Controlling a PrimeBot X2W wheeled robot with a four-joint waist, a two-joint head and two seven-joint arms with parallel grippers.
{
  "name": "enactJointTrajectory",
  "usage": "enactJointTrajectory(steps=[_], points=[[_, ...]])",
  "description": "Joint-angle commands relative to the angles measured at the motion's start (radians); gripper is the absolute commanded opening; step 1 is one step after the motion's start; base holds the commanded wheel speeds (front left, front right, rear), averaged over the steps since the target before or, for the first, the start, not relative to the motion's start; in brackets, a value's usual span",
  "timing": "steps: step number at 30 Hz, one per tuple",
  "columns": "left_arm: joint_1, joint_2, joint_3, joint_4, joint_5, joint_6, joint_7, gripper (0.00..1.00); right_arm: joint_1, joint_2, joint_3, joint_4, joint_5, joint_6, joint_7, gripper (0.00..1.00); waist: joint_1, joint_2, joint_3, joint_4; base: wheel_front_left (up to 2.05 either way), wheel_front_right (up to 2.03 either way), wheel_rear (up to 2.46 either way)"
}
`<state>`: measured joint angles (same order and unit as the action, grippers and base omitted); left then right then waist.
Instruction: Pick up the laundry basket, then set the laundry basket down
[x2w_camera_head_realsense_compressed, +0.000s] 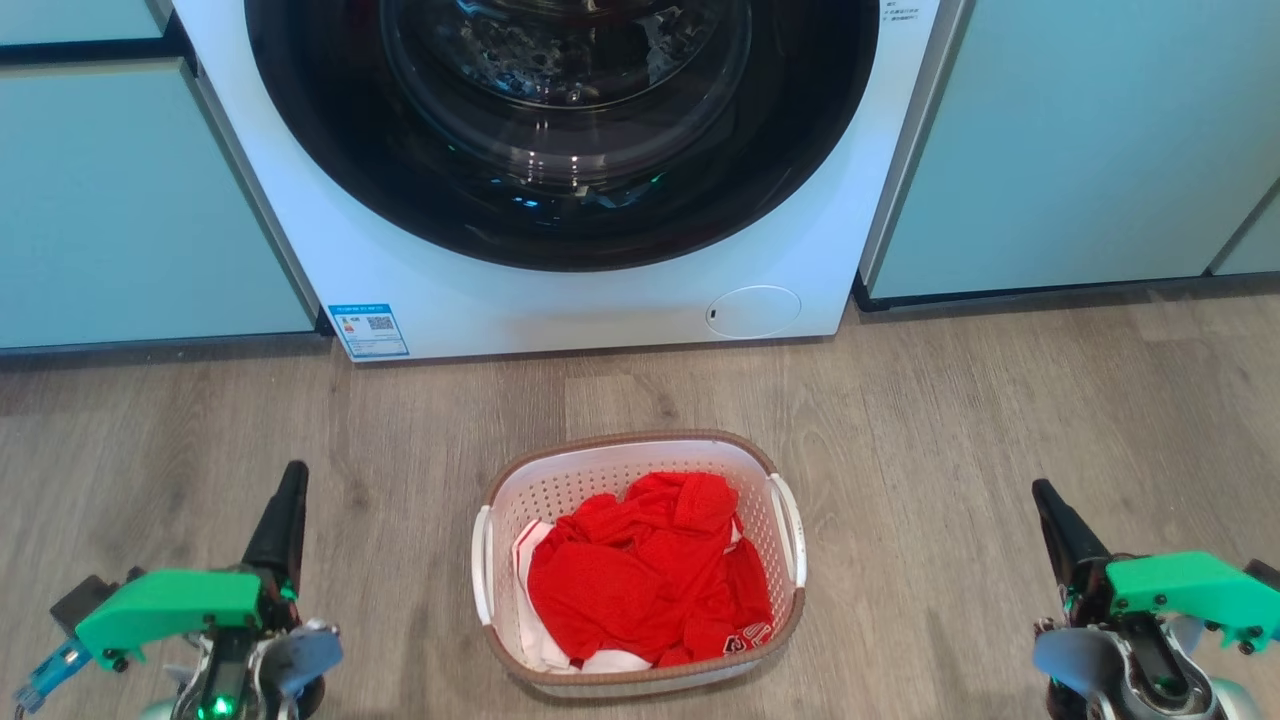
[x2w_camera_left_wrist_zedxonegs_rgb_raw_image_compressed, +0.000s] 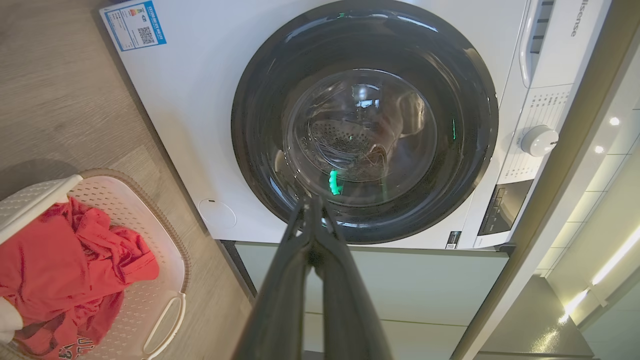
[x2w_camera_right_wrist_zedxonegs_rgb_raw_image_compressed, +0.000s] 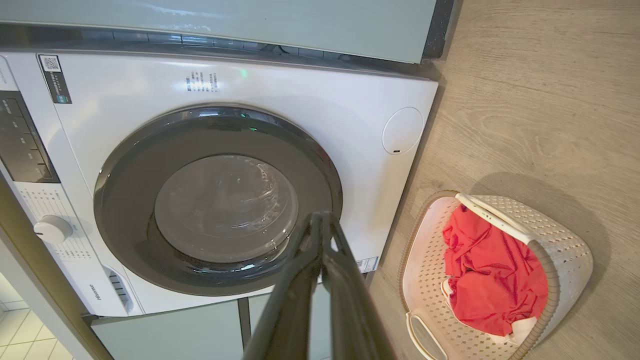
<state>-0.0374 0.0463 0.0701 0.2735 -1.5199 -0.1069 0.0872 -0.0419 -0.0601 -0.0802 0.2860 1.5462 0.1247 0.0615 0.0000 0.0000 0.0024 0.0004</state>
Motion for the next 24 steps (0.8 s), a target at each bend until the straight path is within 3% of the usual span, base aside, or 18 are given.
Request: enactJointTrajectory(steps=[1, 6, 24], points=[[-0.06, 0.005, 0.036, -0.03, -0.035, -0.016, 0.012, 0.0, -0.06, -0.014, 0.009, -0.041, 0.038, 0.006, 0.012, 0.0, 0.0, 0.0, 0.0, 0.0, 0.0, 0.0, 0.0], [-0.071, 0.005, 0.043, -0.028, -0.089, -0.024, 0.026, 0.0, -0.063, -0.013, -0.001, -0.043, 0.089, 0.006, 0.026, 0.0, 0.0, 0.0, 0.001, 0.0, 0.0, 0.0, 0.0], [-0.071, 0.005, 0.044, -0.028, -0.089, -0.024, 0.026, 0.0, -0.064, -0.009, -0.008, -0.043, 0.084, 0.006, 0.031, 0.0, 0.0, 0.0, 0.001, 0.0, 0.0, 0.0, 0.0]])
